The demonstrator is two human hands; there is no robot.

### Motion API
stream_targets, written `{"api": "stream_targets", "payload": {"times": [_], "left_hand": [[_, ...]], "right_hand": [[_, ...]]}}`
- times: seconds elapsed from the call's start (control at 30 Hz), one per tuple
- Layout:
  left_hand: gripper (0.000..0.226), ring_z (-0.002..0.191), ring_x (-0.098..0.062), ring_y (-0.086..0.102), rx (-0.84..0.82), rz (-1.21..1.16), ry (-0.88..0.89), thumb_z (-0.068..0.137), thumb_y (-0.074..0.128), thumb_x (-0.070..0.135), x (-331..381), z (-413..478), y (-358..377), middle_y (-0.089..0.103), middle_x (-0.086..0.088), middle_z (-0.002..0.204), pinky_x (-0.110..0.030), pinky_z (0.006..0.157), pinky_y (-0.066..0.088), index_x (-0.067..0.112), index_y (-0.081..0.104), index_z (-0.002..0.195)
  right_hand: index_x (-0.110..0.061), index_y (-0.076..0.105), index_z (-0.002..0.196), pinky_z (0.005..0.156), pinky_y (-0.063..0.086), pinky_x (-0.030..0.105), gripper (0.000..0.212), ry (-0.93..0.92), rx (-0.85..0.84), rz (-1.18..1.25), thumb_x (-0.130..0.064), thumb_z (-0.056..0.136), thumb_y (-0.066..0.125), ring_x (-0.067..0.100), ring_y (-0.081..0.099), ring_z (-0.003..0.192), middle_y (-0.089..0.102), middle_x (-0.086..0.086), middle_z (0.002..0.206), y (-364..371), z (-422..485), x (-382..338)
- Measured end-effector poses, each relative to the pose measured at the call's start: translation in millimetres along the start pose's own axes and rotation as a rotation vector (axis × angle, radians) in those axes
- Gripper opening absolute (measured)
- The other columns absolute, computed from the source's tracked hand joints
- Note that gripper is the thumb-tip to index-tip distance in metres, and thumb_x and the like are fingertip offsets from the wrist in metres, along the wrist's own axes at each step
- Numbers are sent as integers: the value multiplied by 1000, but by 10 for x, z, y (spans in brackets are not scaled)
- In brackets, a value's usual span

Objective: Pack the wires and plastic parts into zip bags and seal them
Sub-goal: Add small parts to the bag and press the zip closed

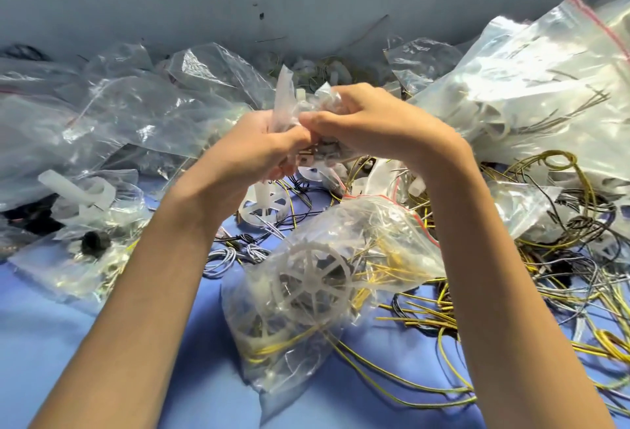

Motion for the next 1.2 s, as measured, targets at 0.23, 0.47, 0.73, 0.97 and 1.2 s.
{"api": "stream_targets", "payload": {"times": [0.23,0.47,0.73,0.97,1.2], "left_hand": [[24,43,-4,37,177,-59,27,79,72,26,141,-14,-44,46,7,48,-18,44,30,8,59,85],[29,74,2,60,134,-8,-18,82,69,25,178,-3,33,57,4,89,-17,67,49,18,49,101],[68,113,1,47,64,399,94,55,68,50,236,-66,48,50,9,129,-10,86,32,36,47,118],[52,97,-14,68,-3,233,85,64,82,25,221,-94,140,73,2,100,-39,95,50,20,62,111],[32,80,-16,66,-84,147,45,77,75,10,209,-139,151,74,-10,89,-37,84,52,5,63,106]], "right_hand": [[9,43,122,90,46,49,79,-57,-24,309,-41,71,78,32,56,114,57,26,121,-188,-154,-68],[11,57,92,61,31,33,41,-51,24,375,-23,79,75,19,40,71,47,10,78,-210,-74,47],[7,61,83,54,27,35,57,-74,-142,10,-47,72,73,19,33,59,45,10,63,-204,-141,17],[-20,69,106,72,54,32,30,-213,-156,26,-2,81,69,20,65,78,69,-2,92,-206,-159,-74],[-13,68,104,60,42,19,21,-227,25,149,-12,83,69,11,54,60,54,-5,75,-258,-104,-117]]}}
Point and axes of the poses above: each hand's wrist, its own z-axis towards the middle knuckle, its own y-axis out of the palm, x = y × z, the point moved 5 cm from there along z, towards the middle knuckle
